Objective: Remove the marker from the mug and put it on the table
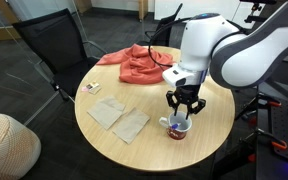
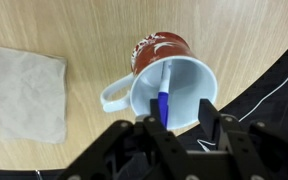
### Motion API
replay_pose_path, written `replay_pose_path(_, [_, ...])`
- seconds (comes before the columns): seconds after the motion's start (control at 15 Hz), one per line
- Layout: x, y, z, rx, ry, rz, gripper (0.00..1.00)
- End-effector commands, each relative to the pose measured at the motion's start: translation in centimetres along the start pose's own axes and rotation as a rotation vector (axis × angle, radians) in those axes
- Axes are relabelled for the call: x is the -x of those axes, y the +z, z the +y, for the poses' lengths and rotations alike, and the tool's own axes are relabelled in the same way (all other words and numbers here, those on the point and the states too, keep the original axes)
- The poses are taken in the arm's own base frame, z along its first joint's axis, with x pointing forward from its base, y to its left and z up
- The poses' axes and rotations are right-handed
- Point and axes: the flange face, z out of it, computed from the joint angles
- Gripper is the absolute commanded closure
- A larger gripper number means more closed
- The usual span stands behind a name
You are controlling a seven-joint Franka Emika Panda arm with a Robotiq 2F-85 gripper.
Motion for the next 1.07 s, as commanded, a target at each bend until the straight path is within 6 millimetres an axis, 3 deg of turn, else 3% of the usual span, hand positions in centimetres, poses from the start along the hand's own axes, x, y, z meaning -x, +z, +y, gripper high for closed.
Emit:
replay_pose_path(0.0, [0.1, 0.6, 1.1, 0.014, -0.011, 0.022, 0.59])
replay_pose_path(0.2, [0.0, 1.2, 1.5, 0.005, -0.007, 0.028, 0.61])
replay_pose_path(0.53, [0.0, 2.2, 2.0, -0.015, -0.003, 0.037, 0.52])
replay_pose_path(0.87, [0.4, 3.4, 2.2, -0.037, 0.003, 0.048, 0.59])
replay_pose_path(1.0, [0.4, 4.0, 2.4, -0.044, 0.002, 0.053, 0.56])
